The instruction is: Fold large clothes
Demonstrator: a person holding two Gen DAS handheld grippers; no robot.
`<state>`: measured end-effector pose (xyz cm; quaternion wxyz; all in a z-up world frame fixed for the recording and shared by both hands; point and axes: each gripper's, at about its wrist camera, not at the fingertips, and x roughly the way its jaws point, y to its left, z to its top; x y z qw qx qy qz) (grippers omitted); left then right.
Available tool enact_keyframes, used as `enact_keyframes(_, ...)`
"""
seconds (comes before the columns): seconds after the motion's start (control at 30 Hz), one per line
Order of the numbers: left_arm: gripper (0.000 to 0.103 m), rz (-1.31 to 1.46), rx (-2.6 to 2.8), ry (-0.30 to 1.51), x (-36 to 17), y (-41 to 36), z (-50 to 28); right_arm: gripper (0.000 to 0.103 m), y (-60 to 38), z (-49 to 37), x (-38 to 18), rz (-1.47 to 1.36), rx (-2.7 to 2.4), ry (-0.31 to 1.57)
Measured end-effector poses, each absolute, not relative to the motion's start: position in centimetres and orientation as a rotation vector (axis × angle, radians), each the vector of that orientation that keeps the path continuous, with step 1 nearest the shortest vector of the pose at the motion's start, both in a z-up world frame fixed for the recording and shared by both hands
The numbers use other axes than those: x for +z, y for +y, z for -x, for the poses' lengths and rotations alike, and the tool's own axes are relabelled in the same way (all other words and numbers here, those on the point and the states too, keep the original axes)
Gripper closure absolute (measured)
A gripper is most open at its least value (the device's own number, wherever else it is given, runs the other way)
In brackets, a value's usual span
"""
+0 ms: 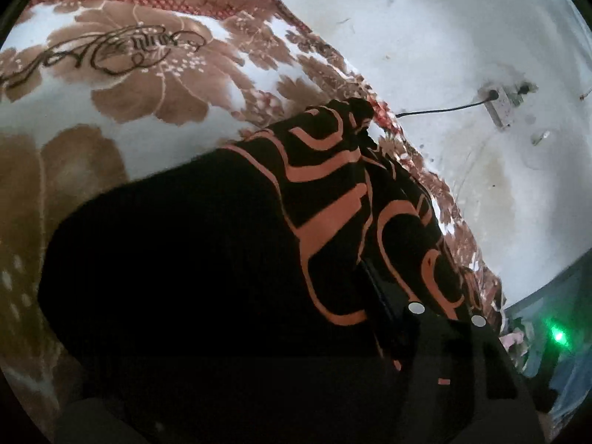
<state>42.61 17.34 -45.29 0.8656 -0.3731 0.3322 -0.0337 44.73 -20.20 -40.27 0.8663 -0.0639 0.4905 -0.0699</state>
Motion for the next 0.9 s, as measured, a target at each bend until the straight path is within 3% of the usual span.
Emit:
enact_keyframes(0.07,0.061,0.733,-0.051,0.71,-44.9,16.8,-42.8,0.005,-20.3,-44.6,-40.7,0.152,-0.172,1.038)
enact_keyframes(0.1,0.075,0.713,-0.053,0.715,-44.6,16.6,-42.9,0.005,-20.2,-44.6,-41.1,0.157,-0.17,1.049)
enact_keyframes(0.17,0.083,0.663,-0.045,0.714,-43.1,16.0,-43.0,0.005,-20.0,-44.8,-41.4,0.17,-0.167,1.052)
enact_keyframes(0.37,0.088,0.757,-0.112,0.679,-39.2,16.0,-42.9,0.006,-19.0,-45.7,-41.8,0.223,-0.152,1.027)
enact_keyframes(0.83,0.09,0.495,-0.244,0.596,-26.6,4.4,-45.6,0.006,-20.2,-46.9,-43.6,0.148,-0.08,1.115)
enact_keyframes(0.9,0.09,0.416,-0.267,0.583,-24.7,1.2,-45.9,0.011,-20.8,-47.0,-42.9,0.126,-0.04,1.128)
